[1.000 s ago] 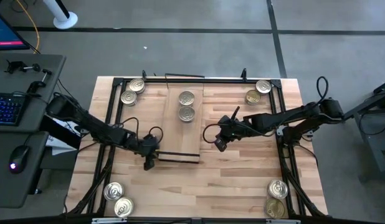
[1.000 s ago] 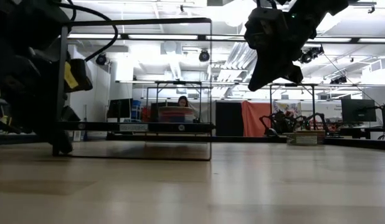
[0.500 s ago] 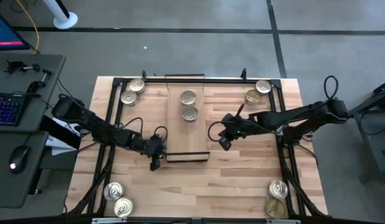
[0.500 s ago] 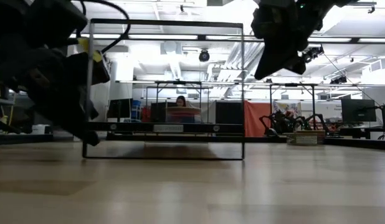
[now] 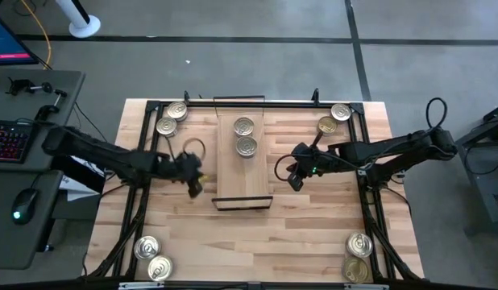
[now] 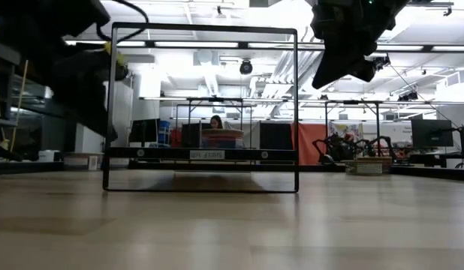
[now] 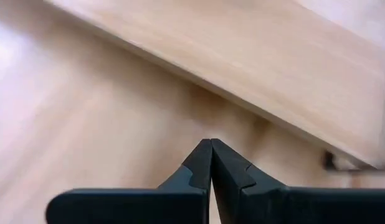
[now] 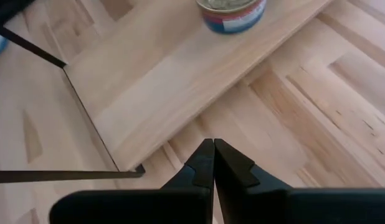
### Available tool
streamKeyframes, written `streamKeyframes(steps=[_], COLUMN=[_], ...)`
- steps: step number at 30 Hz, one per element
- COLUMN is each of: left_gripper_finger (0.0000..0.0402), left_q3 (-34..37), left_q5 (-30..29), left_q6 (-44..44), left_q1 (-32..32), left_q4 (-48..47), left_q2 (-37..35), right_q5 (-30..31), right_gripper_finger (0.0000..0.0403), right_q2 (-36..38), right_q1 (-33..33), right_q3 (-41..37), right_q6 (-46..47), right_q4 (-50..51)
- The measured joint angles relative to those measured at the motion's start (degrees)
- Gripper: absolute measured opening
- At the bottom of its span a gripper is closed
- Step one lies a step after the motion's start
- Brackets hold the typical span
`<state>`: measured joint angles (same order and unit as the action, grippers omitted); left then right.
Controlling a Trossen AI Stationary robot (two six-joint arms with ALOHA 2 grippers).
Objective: Stack canned seafood by type on shelf
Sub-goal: Stack the blue pink tuna can on top of the other blue pink tuna can on the shelf
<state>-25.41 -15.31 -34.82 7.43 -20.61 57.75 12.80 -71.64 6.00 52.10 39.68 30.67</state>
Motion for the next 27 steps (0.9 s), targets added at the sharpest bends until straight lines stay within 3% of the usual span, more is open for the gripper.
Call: streamKeyframes(steps=[6, 10, 15, 22, 27], left_gripper_finger=[0.0, 0.0, 0.0, 0.0, 0.0], left_q3=[0.2, 0.1, 0.1, 0.1, 0.1], left_q5=[5.4, 7.3, 6.4, -1.1, -2.9], left_q6=[-0.7, -2.3, -4.5, -12.2, -12.5], left_q1=[-0.5, 5.3, 13.4, 18.3, 18.5], left_q4=[-4.6, -3.5, -2.6, -0.8, 3.9], left_q2=[-7.8, -7.7, -7.4, -7.5, -7.5], right_q5=[-1.9, -3.7, -10.3, -15.2, -19.3], right_gripper_finger=[0.0, 0.0, 0.0, 0.0, 0.0], right_q2=[0.1, 0.1, 0.1, -1.3, -5.0], right_q1=[0.0, 0.1, 2.5, 12.8, 22.8], right_q3=[0.0, 0.0, -0.4, -0.5, -0.5], right_q6=[-1.5, -2.6, -2.7, 1.7, 15.7], right_q4=[-0.5, -1.1, -3.8, -2.9, 0.8])
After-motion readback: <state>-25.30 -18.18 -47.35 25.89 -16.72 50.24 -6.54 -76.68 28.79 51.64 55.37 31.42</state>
